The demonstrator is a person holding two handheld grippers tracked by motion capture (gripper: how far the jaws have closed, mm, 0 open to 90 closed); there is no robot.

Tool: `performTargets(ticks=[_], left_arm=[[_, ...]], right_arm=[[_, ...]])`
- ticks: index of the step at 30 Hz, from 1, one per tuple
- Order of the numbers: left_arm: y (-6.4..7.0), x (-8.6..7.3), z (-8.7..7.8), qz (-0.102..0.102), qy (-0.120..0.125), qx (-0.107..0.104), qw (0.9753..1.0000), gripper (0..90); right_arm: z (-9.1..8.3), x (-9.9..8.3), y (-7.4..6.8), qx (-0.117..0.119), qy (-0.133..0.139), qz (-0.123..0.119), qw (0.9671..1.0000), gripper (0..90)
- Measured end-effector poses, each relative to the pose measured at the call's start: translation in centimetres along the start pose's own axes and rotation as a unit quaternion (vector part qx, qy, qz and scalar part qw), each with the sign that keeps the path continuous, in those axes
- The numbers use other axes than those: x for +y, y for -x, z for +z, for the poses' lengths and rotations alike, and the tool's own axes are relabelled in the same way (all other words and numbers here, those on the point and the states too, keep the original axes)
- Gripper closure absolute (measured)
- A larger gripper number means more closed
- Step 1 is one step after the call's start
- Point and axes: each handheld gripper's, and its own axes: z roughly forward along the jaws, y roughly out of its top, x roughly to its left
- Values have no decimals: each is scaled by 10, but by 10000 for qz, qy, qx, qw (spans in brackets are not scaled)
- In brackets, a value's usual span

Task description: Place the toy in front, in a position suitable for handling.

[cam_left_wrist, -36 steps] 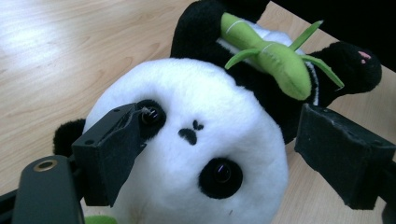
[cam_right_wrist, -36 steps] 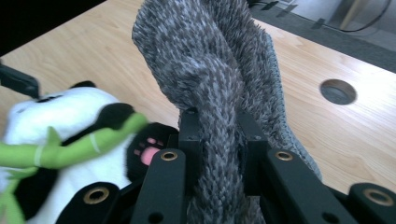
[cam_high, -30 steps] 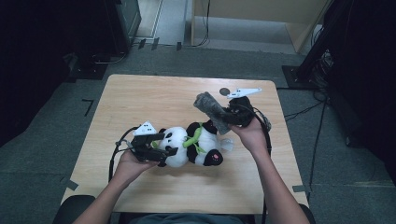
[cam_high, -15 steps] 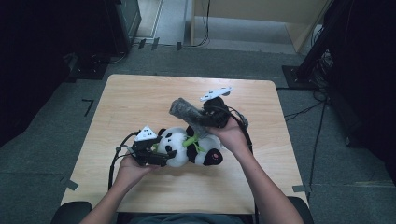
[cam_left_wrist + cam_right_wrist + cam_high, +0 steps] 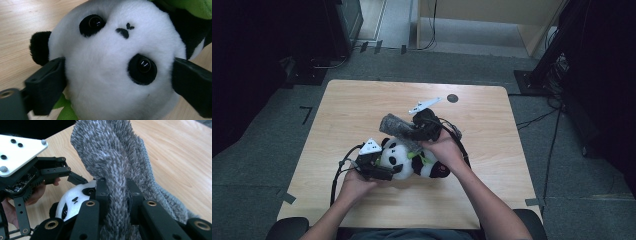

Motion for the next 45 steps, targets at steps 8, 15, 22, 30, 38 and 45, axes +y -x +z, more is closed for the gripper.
performTargets(ticks=[8, 15, 22, 30, 38, 45], left_arm=[[2, -1, -3, 100, -30, 93, 9999, 238], [1, 0, -2, 59, -76, 116, 9999, 266], [2, 1, -2, -20, -91, 162, 9998, 275], [1, 1, -2, -100, -72, 133, 9998, 291], [1, 2, -1, -136, -53, 119, 9998, 302], [0, 2, -1, -183, -100, 105, 9997, 307]], right_arm=[[25, -1, -6, 242, -305, 48, 9992, 776], [33, -4, -1, 151, -359, -48, 9992, 782], [35, -9, 11, -45, -371, 102, 9992, 787], [31, -17, 30, -316, -501, 255, 9979, 798], [22, -18, 39, -487, -475, 313, 9972, 798], [3, -17, 50, -858, -312, 459, 9948, 803]])
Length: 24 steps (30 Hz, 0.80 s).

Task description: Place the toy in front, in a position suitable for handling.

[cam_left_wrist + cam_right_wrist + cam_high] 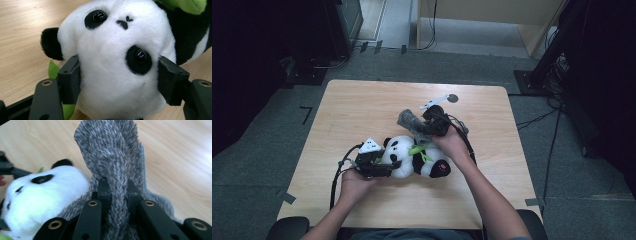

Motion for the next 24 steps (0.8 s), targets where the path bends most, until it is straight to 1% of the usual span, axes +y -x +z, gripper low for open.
performTargets(ticks=[1, 3, 5, 6, 7, 9, 11, 12, 14, 16, 17, 20, 21, 22, 24], left_arm=[[0, 0, 0, 0, 0, 0, 10000, 307], [-1, 0, 0, -8, -7, -6, 10000, 307], [-1, 1, 0, -32, -1, -15, 10000, 307], [-1, 1, 0, -34, -5, -21, 10000, 307], [-1, 1, 0, -35, 0, -25, 10000, 307], [-1, 0, 0, -23, 19, -33, 10000, 306], [-1, 0, 0, -11, 20, -37, 10000, 306], [-1, 0, 0, -10, 34, -32, 10000, 306], [-1, 0, 0, 2, 32, -21, 10000, 305], [-1, 0, 0, -5, 35, -26, 10000, 304], [-1, 0, 0, 3, 36, -22, 10000, 303], [-1, 0, 0, 7, 46, -19, 10000, 299], [-1, 0, 0, 12, 51, -15, 10000, 298], [-1, 0, 0, 12, 51, -15, 10000, 296], [0, -1, -1, 37, 64, -9, 10000, 291]], right_arm=[[-2, -1, 4, -20, 21, 60, 10000, 803], [-4, -4, 10, -119, -29, 140, 9998, 803], [-4, -6, 14, -138, -47, 183, 9997, 803], [-4, -6, 14, -138, -47, 183, 9997, 803], [-5, -6, 16, -124, -31, 194, 9997, 803], [-9, -7, 21, -138, -8, 301, 9995, 802], [-13, -7, 23, -168, 61, 335, 9993, 802], [-15, -7, 24, -224, 116, 312, 9992, 802], [-20, -6, 25, -209, 163, 344, 9991, 803], [-26, -3, 23, -187, 261, 343, 9989, 802], [-31, 0, 21, -133, 332, 331, 9988, 802], [-38, 7, 11, -33, 513, 203, 9985, 802], [-41, 9, 6, 45, 574, 186, 9982, 802], [-42, 12, 0, 123, 653, 99, 9977, 801], [-42, 15, -11, 261, 705, -12, 9972, 801]])
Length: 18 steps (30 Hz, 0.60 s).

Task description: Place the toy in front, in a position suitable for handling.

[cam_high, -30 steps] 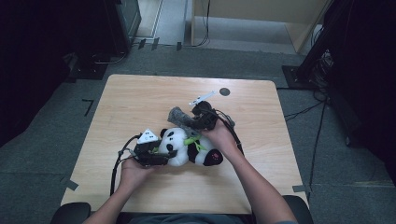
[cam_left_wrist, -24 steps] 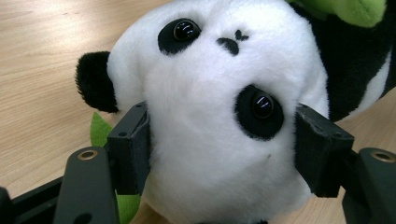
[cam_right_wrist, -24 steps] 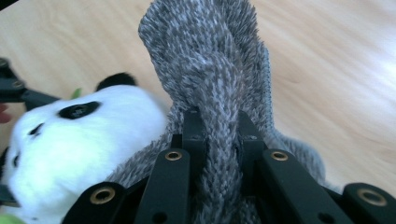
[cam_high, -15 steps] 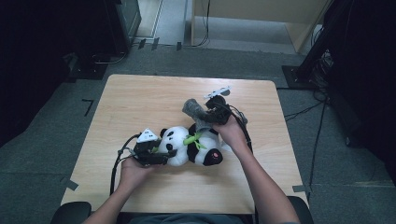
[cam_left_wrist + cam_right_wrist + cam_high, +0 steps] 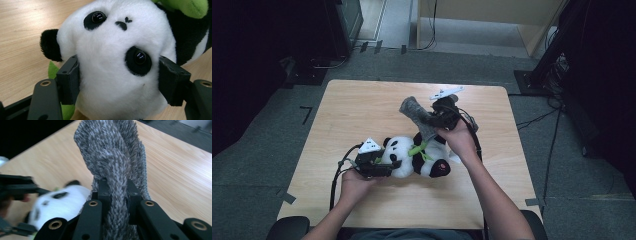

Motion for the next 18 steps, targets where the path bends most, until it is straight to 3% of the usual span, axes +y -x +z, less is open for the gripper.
performTargets(ticks=[2, 4, 7, 9, 11, 15, 18], left_arm=[[1, -2, 0, 33, 83, 16, 10000, 289], [1, -3, 0, 38, 120, 21, 9999, 287], [1, -3, 0, 36, 122, 25, 9999, 287], [2, -3, 0, 24, 128, 34, 9999, 288], [2, -4, 0, 5, 138, 46, 9999, 288], [2, -4, 0, -40, 145, 56, 9999, 289], [1, -4, 0, -90, 129, 45, 9999, 289]], right_arm=[[1, 1, -4, 59, 1, -29, 10000, 802], [10, 4, -20, 287, -14, -234, 9993, 801], [22, 4, -32, 500, -120, -350, 9981, 799], [27, 3, -34, 565, -168, -356, 9976, 799], [43, -1, -39, 630, -370, -373, 9966, 799], [60, -10, -41, 723, -654, -138, 9951, 805], [65, -13, -41, 748, -638, -170, 9950, 805]])
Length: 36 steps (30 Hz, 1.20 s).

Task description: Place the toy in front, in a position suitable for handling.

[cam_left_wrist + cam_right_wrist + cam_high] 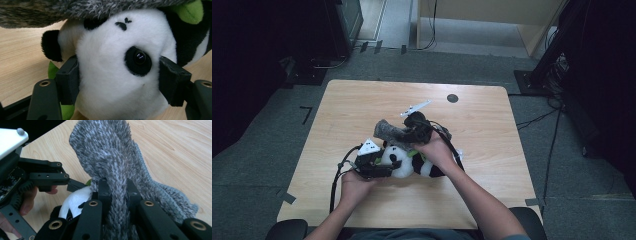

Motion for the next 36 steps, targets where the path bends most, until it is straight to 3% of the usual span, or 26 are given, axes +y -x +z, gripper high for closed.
performTargets(ticks=[8, 12, 15, 22, 30, 36], left_arm=[[1, 2, 1, -4, -99, 33, 9999, 302], [0, 2, 1, -21, -88, 26, 10000, 303], [0, 2, 1, -46, -90, 25, 9999, 305], [0, 3, 1, -63, -84, 6, 9999, 308], [-1, 5, 2, -82, -116, -23, 9999, 308], [-1, 5, 3, -95, -126, -35, 9999, 310]], right_arm=[[0, -7, 9, -128, -44, -17, 9999, 805], [-3, -11, 19, -433, -157, 32, 9989, 806], [-6, -14, 27, -452, -169, 187, 9987, 807], [-12, -15, 35, -558, -197, 182, 9981, 806], [-27, -17, 47, -758, -24, 316, 9966, 805], [-40, -19, 59, -923, 43, 559, 9941, 806]])
